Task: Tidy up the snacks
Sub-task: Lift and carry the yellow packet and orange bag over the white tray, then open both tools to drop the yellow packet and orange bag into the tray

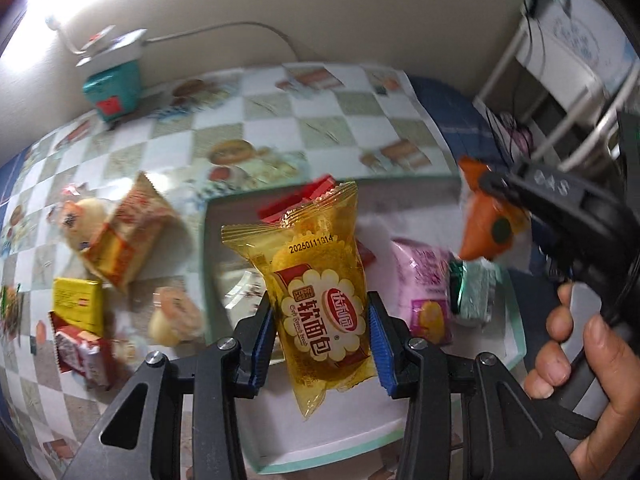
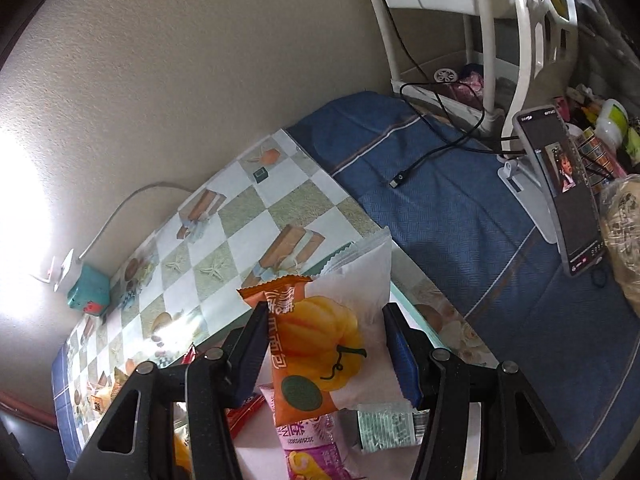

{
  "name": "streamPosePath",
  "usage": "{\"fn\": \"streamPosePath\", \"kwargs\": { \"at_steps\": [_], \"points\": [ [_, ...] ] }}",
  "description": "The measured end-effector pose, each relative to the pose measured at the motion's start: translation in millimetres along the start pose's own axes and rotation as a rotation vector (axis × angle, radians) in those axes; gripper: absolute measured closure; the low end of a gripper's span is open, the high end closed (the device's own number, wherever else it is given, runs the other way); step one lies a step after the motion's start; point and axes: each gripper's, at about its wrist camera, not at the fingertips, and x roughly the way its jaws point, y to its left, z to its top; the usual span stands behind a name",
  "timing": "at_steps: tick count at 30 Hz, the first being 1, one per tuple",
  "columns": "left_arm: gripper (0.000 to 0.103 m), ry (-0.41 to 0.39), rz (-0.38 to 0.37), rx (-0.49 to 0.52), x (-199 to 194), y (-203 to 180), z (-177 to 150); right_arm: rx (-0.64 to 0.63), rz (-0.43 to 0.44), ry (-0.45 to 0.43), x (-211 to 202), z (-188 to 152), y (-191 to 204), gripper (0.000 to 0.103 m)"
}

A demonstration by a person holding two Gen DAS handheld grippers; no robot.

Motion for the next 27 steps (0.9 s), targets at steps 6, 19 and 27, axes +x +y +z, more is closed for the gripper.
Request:
{"fn": "streamPosePath", "kwargs": {
  "at_steps": [6, 19, 27],
  "points": [
    [0.058, 0.040, 0.008, 0.033, 19, -13, 0, -0.004, 0.000, 0.008, 9, 0, -2, 0.044],
    [0.058, 0.072, 0.004, 0.026, 34, -11, 2, 0.003, 0.006, 0.053, 26, -6, -4, 0.043],
    [0.051, 0.076, -0.014, 0.039, 33, -16, 2, -0.002, -0.016, 0.064, 27, -5, -3, 0.040]
  ]
}}
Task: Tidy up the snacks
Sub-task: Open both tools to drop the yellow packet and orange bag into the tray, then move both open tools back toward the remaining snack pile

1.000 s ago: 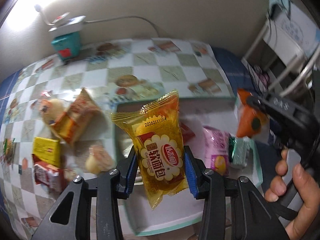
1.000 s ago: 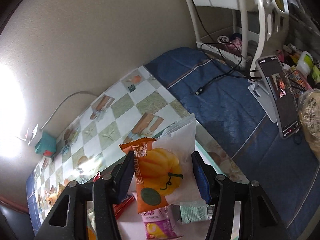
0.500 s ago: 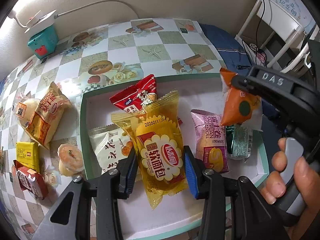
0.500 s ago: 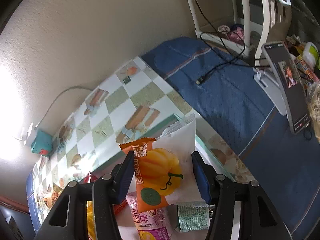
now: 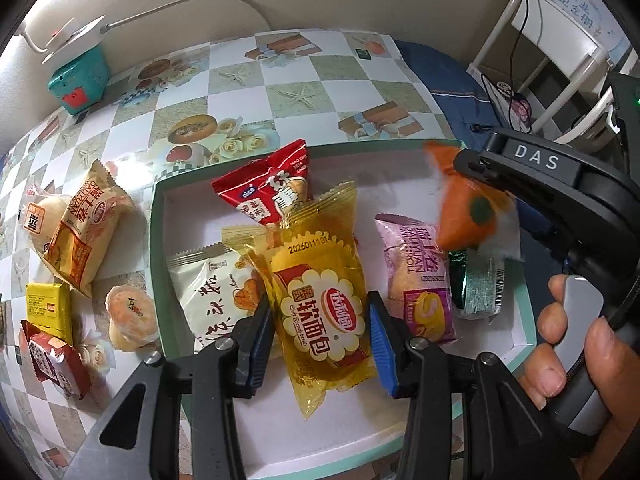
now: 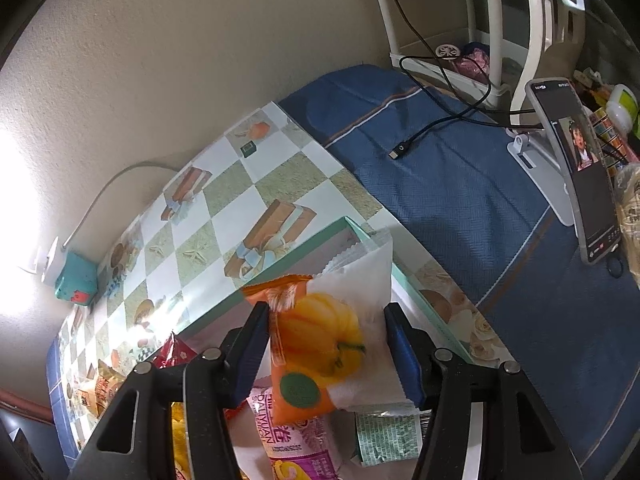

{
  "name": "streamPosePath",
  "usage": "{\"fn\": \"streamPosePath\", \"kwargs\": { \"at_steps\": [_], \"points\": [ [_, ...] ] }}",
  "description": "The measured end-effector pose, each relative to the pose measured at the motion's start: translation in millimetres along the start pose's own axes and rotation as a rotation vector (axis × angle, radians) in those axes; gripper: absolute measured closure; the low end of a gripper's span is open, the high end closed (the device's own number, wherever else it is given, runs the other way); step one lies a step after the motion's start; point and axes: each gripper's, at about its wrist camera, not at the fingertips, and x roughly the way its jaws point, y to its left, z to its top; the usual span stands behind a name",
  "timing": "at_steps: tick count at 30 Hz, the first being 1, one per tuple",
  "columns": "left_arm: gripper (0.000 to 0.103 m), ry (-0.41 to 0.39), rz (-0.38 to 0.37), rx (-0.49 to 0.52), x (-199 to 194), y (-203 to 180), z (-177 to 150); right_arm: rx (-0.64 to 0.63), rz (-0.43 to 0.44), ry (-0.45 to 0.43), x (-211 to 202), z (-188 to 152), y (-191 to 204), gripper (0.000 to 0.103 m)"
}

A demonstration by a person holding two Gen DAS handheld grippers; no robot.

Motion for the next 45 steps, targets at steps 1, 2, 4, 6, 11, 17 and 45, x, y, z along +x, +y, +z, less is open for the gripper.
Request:
{"fn": "streamPosePath", "kwargs": {
  "at_steps": [1, 2, 4, 6, 11, 17, 45],
  "points": [
    [0.048, -0.005, 0.000, 0.002, -2, -1, 0, -0.002, -0.005, 0.001, -1, 0, 0, 0.038],
    [0.045, -0.009, 0.000, 0.002, -3, -1, 0, -0.005, -0.008, 0.002, -1, 0, 0, 0.038],
    [0.045, -0.014, -0.003, 0.004, -6, -2, 1, -0.013, -0.012, 0.008, -2, 0, 1, 0.036],
    [0.045, -0.022, -0.003, 0.004, -11, -2, 2, -0.022, -0.017, 0.012, -5, 1, 3, 0.035],
    [0.045, -0.075, -0.013, -0.009, -38, 3, 7, -0.080, -0.032, -0.029, -33, 7, 15, 0.035],
    [0.043, -0.143, -0.004, -0.059, -67, 22, 14, -0.181, -0.085, -0.024, -56, 6, 33, 0.033],
    [0.004, -0.169, 0.167, -0.362, -65, 133, 13, -0.279, -0.087, 0.079, -47, -18, 59, 0.000]
  ]
}}
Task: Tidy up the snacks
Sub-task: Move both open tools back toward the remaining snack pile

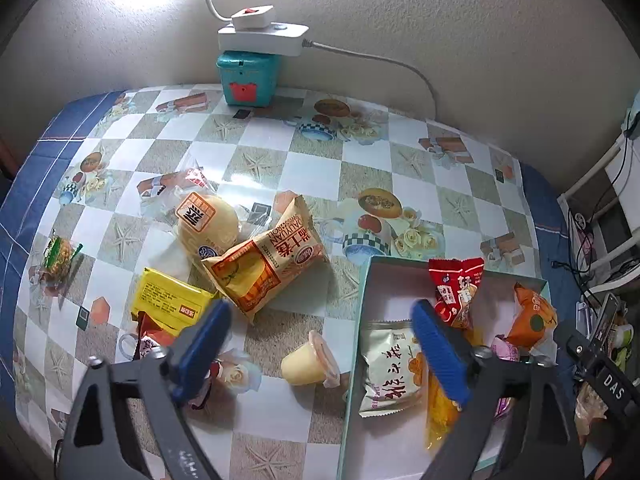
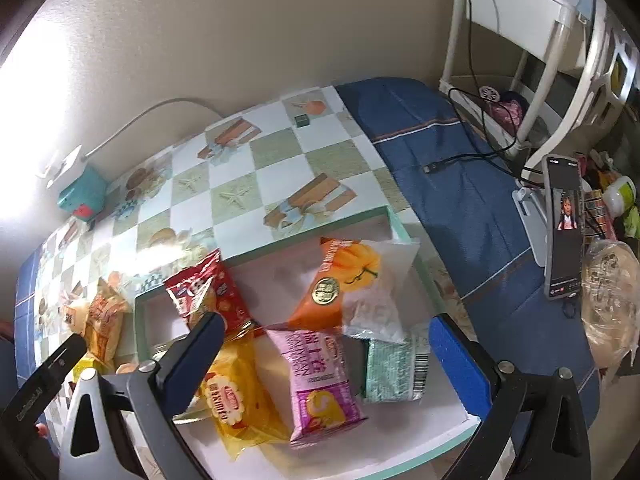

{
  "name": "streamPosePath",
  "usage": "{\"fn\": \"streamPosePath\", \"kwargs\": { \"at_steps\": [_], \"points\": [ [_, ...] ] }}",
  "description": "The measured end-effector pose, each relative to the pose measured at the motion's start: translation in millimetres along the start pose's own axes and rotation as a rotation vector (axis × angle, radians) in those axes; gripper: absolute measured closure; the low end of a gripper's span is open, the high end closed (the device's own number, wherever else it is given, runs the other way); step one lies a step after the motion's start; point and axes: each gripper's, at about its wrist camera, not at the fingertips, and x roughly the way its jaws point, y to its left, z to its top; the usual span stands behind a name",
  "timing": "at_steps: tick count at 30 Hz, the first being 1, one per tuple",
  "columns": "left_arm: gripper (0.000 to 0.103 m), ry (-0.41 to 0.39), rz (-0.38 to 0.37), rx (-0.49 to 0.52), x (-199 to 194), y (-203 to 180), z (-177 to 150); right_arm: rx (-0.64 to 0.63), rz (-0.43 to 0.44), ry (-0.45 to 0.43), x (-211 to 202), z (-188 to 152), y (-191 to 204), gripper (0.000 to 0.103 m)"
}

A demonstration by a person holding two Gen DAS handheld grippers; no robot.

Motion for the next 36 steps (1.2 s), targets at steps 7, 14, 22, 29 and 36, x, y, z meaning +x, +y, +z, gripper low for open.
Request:
{"fn": "streamPosePath", "kwargs": {
  "at_steps": [7, 14, 22, 29, 36],
  "points": [
    [0.003, -0.028, 0.008, 0.003, -5, 5, -1, 0.004, 0.011, -0.008, -7, -5, 4, 0.000],
    [0.003, -0.020, -0.015, 0.011, -12, 12, -4, 0.005, 0.020, -0.036, -19, -10, 13, 0.000],
    [0.003, -0.040, 0.028, 0.044, -30, 38, -1, -0.021, 0.075, -0.097, -38, -18, 40, 0.000],
    [0.003, -0.069, 0.098, 0.040, -46, 83, 5, -0.066, 0.066, -0.073, -36, -27, 70, 0.000],
    [0.003, -0.080, 0.130, -0.080, -56, 146, 9, -0.109, 0.080, -0.038, -31, -41, 103, 0.000]
  ]
}}
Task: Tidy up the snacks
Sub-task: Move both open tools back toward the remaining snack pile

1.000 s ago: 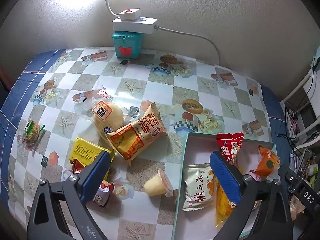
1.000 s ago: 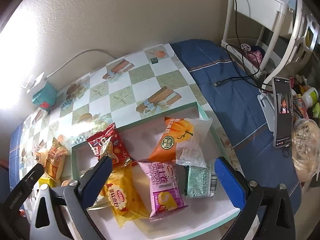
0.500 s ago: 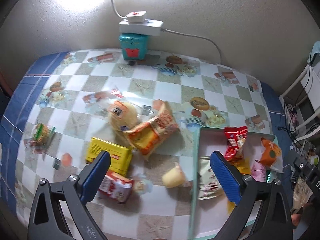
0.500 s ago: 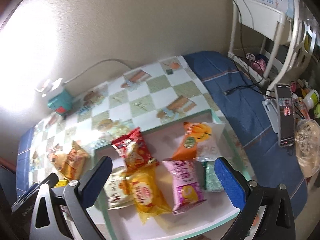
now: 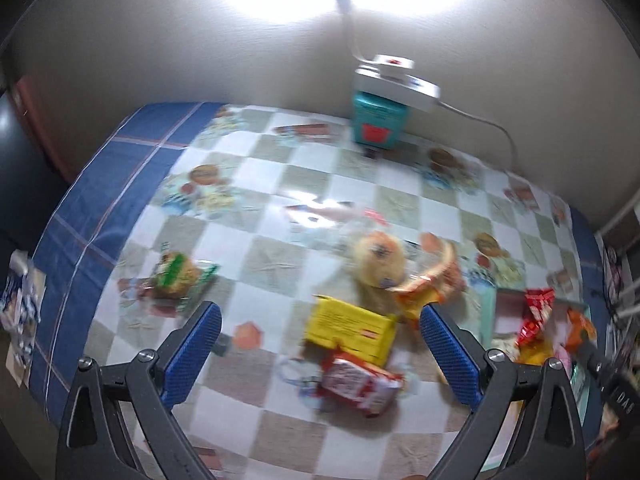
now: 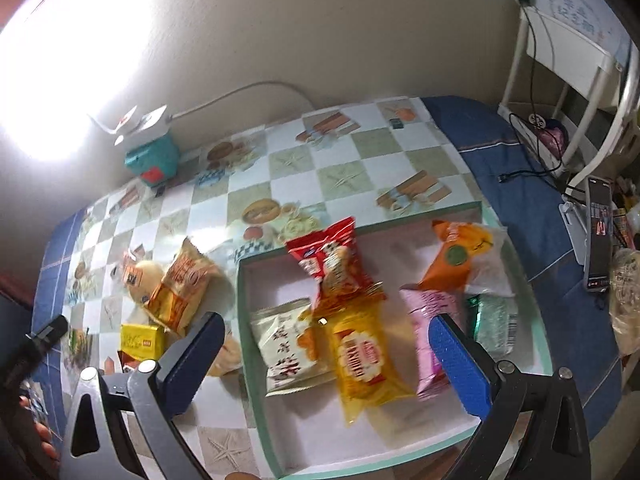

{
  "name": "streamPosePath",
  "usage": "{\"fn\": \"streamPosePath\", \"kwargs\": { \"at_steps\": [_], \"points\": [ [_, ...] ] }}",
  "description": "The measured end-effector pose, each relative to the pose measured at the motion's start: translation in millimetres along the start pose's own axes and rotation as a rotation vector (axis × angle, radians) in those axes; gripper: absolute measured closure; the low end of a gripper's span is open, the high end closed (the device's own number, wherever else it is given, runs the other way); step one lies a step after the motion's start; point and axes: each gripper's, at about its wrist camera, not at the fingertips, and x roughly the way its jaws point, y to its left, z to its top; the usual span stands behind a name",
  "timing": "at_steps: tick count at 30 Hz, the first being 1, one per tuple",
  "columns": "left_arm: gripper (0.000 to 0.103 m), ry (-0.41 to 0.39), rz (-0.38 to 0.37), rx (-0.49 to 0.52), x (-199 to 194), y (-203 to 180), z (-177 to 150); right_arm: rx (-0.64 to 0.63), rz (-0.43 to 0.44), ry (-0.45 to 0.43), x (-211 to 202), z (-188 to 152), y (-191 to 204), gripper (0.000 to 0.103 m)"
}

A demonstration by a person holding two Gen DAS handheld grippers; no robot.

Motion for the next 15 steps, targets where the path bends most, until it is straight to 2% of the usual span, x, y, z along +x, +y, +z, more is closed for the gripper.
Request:
{"fn": "streamPosePath", "kwargs": {
  "at_steps": [4, 15],
  "points": [
    [0.003, -0.004, 0.055, -0.071, 0, 41, 5, -0.017, 0.018, 0.020, 4, -4, 17, 0.000],
    [0.003, -0.007, 0.093, -0.226, -2, 130, 8, -0.091, 0.067, 0.060, 19, -20, 82, 0.000]
  ]
}}
